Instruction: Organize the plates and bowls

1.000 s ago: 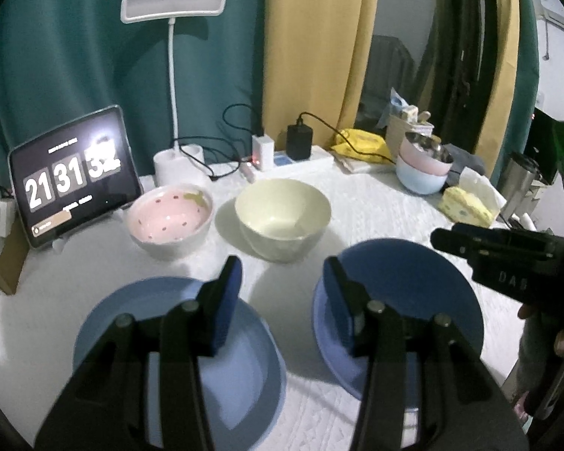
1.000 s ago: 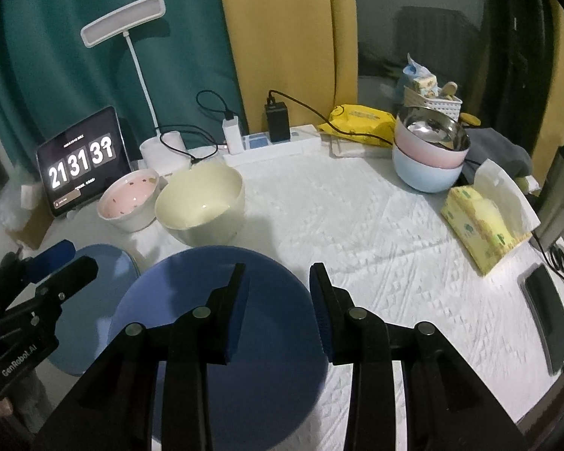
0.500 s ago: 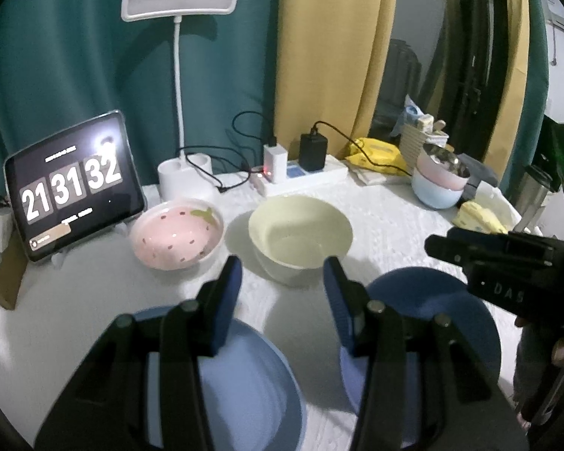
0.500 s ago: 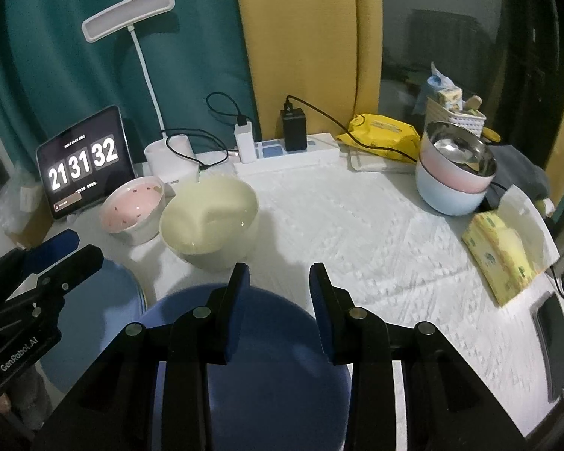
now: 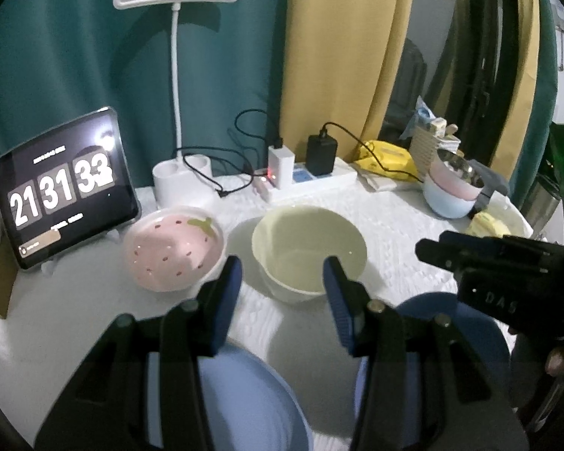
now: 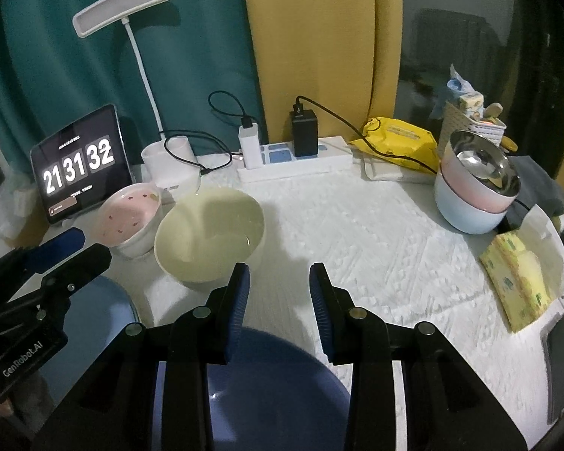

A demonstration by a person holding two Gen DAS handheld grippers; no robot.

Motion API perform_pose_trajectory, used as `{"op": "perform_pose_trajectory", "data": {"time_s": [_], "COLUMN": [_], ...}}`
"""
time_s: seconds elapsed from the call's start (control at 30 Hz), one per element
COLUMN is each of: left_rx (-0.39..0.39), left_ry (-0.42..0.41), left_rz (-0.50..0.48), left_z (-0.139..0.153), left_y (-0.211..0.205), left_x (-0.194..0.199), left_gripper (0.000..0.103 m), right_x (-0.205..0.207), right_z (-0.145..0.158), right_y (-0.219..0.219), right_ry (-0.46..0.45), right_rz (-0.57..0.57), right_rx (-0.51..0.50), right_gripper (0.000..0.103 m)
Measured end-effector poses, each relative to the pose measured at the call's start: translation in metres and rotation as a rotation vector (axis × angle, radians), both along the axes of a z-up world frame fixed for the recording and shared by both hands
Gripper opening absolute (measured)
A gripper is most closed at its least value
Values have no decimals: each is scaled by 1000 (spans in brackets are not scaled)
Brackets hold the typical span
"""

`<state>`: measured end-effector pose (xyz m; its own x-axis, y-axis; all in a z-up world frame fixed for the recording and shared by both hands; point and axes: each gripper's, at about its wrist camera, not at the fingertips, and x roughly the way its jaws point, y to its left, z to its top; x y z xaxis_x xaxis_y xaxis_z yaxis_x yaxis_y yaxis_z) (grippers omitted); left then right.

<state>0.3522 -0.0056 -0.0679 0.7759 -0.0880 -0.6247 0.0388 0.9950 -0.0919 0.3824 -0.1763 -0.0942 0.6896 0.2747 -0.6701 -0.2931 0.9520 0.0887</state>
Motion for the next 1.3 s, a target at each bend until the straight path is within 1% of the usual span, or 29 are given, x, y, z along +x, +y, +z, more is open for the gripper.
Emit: {"op": "perform_pose_trajectory", "data": {"time_s": [0.17,0.33,0.43,0.67,0.8,0.87,0.97,1.03,1.13,1.23,1.27,1.3], "left_rx": [-16,-29,-29,-36,-34,-42,-26,-24,-41,-48,-51,-57], "left_ry": [24,66,93,169,208,214,215,219,222,217,215,214], "left_rz": [13,24,37,55,57,53,53,53,47,39,33,20], "left_z": [-8,-20,-28,-48,-58,-61,-62,-63,-65,-66,-66,-66], "left_y": [1,2,3,4,5,5,3,3,5,5,5,4], "left_x": [16,30,40,60,67,69,73,75,78,78,78,78], "left_gripper": [47,47,47,47,47,47,47,47,47,44,41,35], "right_x": [15,28,37,63,69,73,79,81,83,84,84,84], "right_z": [-5,-11,-16,-32,-38,-43,-52,-56,-58,-59,-60,-60], "right_y": [7,16,21,32,40,41,40,40,40,42,42,43], "right_ry": [18,41,62,151,173,190,224,232,234,233,229,225], "right_rz": [5,12,12,-11,-3,-11,-19,-22,-21,-15,-15,-10], "right_rx": [4,9,15,23,17,11,14,11,18,16,14,14], "right_gripper": [35,35,35,35,35,35,35,35,35,35,34,32]}}
